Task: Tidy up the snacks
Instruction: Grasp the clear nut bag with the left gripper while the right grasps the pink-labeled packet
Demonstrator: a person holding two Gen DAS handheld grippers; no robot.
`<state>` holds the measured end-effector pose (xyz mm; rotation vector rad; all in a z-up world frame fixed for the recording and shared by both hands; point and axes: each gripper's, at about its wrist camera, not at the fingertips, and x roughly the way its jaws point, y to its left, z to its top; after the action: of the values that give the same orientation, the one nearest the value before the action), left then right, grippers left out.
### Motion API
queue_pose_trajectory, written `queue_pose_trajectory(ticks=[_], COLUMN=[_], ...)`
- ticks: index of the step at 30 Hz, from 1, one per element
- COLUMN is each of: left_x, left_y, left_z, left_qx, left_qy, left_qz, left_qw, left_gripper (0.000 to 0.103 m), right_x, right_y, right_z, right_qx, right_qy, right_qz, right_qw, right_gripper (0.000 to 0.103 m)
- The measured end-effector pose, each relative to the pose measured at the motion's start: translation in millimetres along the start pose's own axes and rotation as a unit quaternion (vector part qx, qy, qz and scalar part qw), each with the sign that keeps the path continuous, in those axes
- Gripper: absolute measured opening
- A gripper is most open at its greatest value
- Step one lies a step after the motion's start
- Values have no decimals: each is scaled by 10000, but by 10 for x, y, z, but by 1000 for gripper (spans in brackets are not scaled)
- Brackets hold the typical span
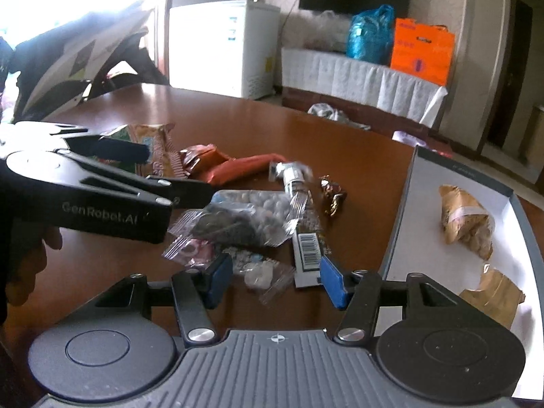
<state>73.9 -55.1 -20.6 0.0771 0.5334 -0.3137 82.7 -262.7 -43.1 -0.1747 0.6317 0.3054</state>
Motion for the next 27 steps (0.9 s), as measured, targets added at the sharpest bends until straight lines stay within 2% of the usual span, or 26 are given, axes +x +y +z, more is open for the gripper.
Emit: queue_pose_trajectory(ticks=[5, 10, 13, 15, 16, 21, 22, 23, 27], left_x=[31, 378, 487, 566, 584, 591, 583, 559, 553], left_y=[-206, -307, -283, -220, -171, -167, -186, -198, -157], left_z=[2, -5, 24, 21, 11, 6, 7, 5, 17], left_qx=[460, 613, 447, 300, 199, 213, 284, 396, 540], left_qy=[-137, 254, 395, 636, 692, 629, 581, 516, 478], left_qz=[-161, -156, -249, -384, -480, -430, -406, -341, -52], left_qw=[9987, 9977, 9979, 9968, 9963, 9969, 9971, 9973, 9974], left_gripper=[90, 90, 90, 82, 70, 65, 61, 56, 53], right_x=[-69, -41, -20, 3, 14, 64, 75, 80, 81], right_y=[65, 66, 74, 103, 113, 125, 131, 133, 150], right_z=[-38, -55, -41, -43, -41, -32, -27, -19, 0], right_qx=[-73, -71, -36, -97, -118, -149, -139, -120, -163], right_qy=[-30, 65, 33, 34, 36, 8, 8, -1, -55], right_qz=[279, 251, 260, 247, 234, 192, 189, 187, 275], right_qw=[9996, 9996, 9996, 9996, 9997, 9997, 9997, 9998, 9995], right_gripper=[57, 58, 62, 69, 70, 79, 79, 80, 79])
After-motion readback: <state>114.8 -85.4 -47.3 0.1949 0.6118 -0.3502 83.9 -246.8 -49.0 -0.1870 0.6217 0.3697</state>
